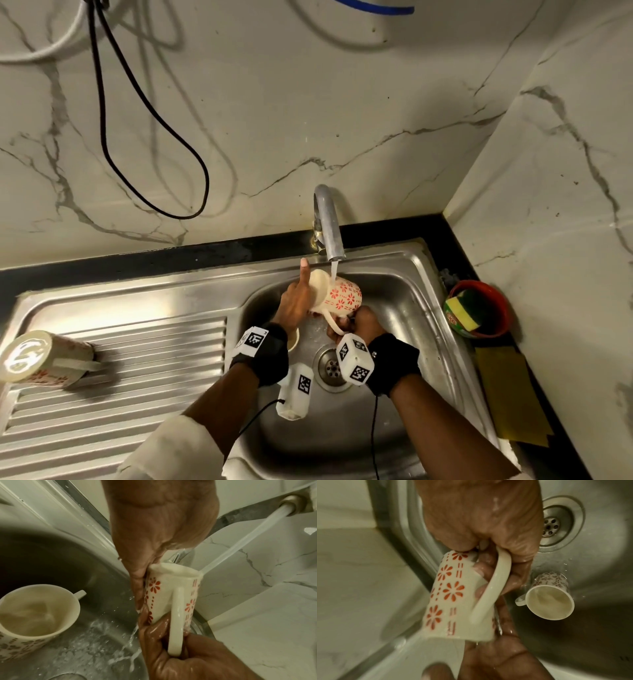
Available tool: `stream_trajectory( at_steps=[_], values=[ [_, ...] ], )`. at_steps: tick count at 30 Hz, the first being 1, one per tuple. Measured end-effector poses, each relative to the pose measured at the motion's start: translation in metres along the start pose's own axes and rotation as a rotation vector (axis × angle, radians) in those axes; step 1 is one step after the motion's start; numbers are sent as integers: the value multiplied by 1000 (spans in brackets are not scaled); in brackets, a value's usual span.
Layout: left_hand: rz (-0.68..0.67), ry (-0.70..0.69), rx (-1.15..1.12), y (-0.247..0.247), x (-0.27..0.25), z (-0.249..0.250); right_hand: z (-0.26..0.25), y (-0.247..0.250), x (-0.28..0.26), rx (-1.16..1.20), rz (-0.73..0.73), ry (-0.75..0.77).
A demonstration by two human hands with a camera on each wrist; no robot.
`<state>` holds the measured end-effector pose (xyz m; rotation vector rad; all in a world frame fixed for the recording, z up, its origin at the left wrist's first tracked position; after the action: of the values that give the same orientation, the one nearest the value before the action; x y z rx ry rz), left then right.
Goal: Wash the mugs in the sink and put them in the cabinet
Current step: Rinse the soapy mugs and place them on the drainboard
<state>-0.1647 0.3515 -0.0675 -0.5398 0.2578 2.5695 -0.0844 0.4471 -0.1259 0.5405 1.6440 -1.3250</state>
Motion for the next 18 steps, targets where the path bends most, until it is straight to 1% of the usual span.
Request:
stream_trajectory(
  at_steps=[2, 3, 6, 8, 10, 11, 12, 13, 14, 15, 16, 17, 18],
  values=[
    [36, 2, -1, 7, -4, 1, -1, -9, -3, -52, 29, 48],
    [80, 4, -6, 12, -4, -3, -1, -15, -6, -88, 38, 64],
    [183, 53, -32, 22, -4, -17, 0, -23, -8, -135, 35, 67],
    [225, 110, -41, 25, -5, -22, -1, -25, -7, -175, 45, 99],
    [257, 129, 51, 29, -7, -23, -5, -23, -7, -264, 138, 200],
    [281, 108, 64, 32, -5, -24, -11, -20, -6, -352, 222, 287],
    [245, 113, 156, 33, -3, -29, -18, -18, -6, -482, 322, 400],
    [215, 133, 169, 32, -1, -34, -25, -18, -8, -679, 444, 515],
    [167, 182, 130, 26, 1, -36, -31, -20, -11, -921, 566, 619],
    [129, 150, 146, 22, 1, -34, -31, -23, -13, -1148, 657, 693],
    [139, 153, 134, 20, 1, -33, -29, -27, -16, -1302, 723, 760],
    [158, 145, 126, 19, 3, -32, -24, -29, -17, -1393, 758, 808],
    [169, 130, 128, 19, 4, -32, -19, -31, -18, -1456, 764, 839]
  ],
)
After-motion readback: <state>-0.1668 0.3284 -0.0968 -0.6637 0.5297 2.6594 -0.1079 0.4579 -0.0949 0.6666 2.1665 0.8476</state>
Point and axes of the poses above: each hand's wrist, its own x-axis towards the middle knuckle, its own y-axis out of the back of the hand, z = x × y, the point moved 5 cm from there along x, towards the middle knuckle, and after that the axes turned 11 degrees about -y, right-handed, at the moved point
